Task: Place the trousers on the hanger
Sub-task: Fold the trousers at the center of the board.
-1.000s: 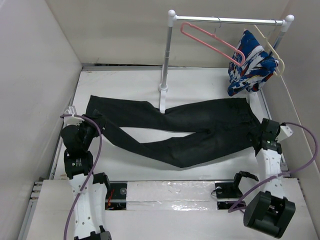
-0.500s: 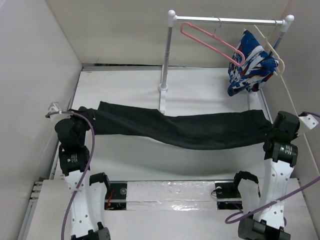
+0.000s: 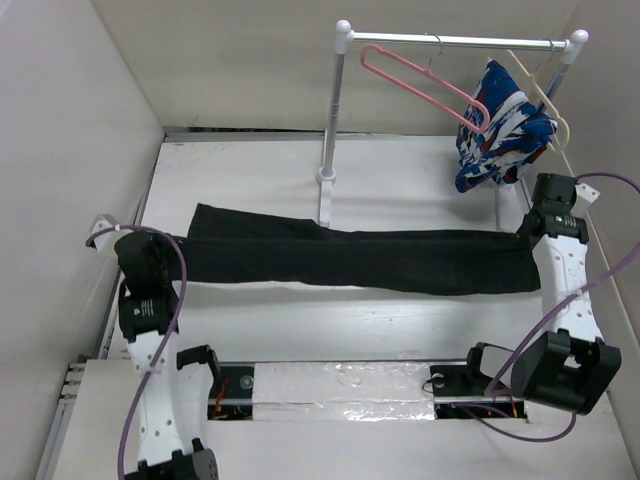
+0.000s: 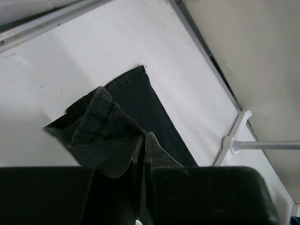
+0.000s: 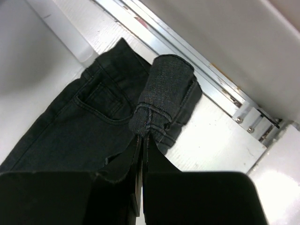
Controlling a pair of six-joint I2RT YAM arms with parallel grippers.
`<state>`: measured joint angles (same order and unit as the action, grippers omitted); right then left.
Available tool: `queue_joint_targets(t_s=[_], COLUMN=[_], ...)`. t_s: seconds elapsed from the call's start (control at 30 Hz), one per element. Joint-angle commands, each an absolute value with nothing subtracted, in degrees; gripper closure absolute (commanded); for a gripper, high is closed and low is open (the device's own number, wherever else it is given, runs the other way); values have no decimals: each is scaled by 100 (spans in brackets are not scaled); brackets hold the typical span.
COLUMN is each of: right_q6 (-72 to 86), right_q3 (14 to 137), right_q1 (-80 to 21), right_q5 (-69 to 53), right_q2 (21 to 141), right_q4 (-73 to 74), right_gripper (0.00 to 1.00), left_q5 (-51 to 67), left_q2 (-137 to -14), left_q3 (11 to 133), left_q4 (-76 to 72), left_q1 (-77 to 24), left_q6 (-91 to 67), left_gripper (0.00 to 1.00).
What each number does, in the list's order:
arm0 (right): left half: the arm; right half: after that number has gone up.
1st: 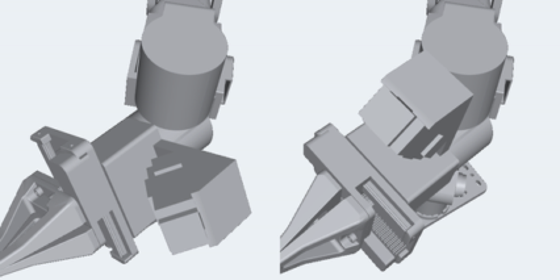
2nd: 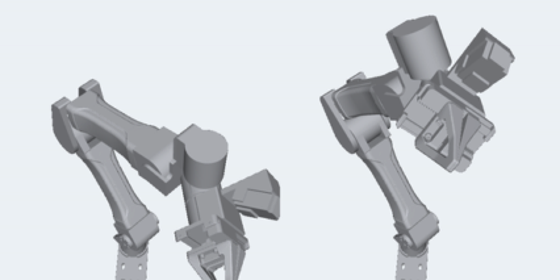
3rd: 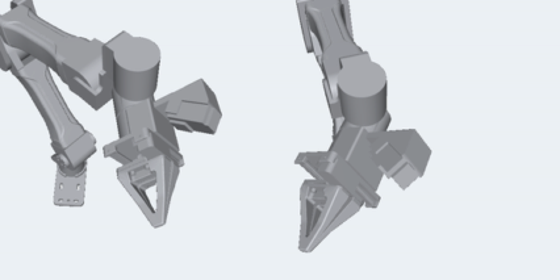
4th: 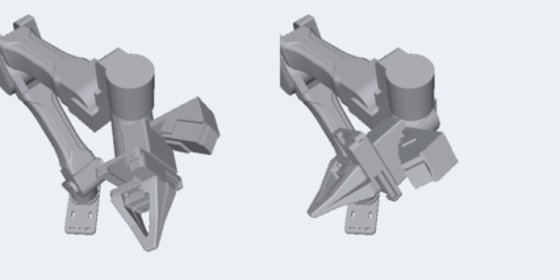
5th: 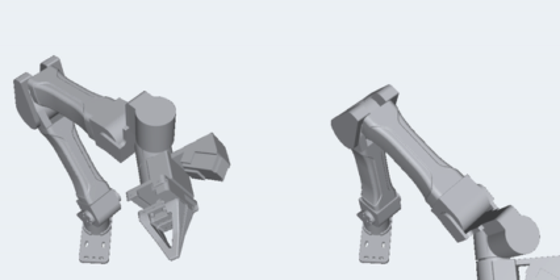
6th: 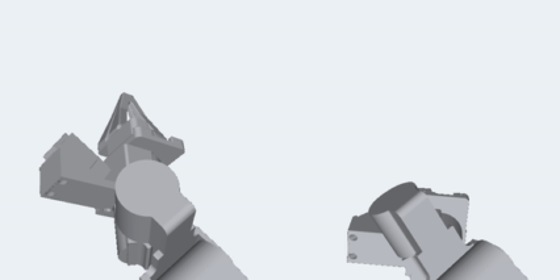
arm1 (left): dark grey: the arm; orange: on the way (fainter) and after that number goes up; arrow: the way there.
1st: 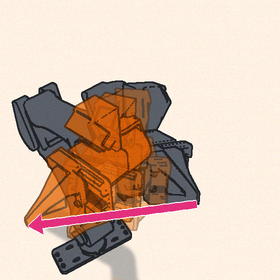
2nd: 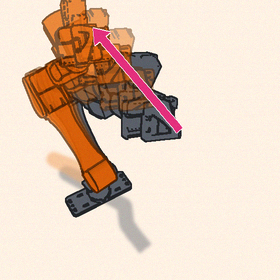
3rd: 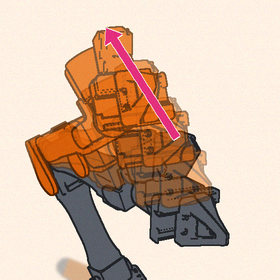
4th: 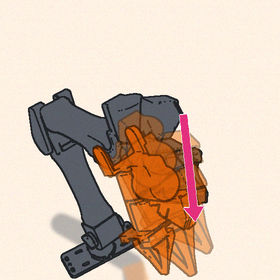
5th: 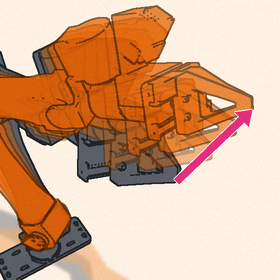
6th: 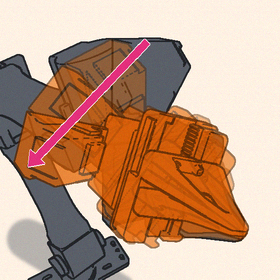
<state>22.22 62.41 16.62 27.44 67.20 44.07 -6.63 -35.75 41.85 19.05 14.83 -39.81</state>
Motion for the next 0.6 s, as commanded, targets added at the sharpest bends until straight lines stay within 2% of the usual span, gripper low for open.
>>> queue_joint_targets(t_s=[0.0, 0.1, 0.57], right_q6=[1979, 1908, 2013], right_q3=[6478, 6688, 7927], right_q1=[1582, 1582, 932], right_q5=[3217, 3225, 3419], right_q2=[6758, 7162, 9025], right_q4=[3456, 3287, 3129], right_gripper=[100, 100, 100], left_q5=[-1363, -1336, -1415], left_q2=[-2796, -2803, -4789], left_q3=[4045, 3964, 4447], left_q4=[1653, 1573, 1433], left_q1=[1538, 1538, 1538], left_q6=[-3780, -3744, -3744], left_gripper=[100, 100, 100])
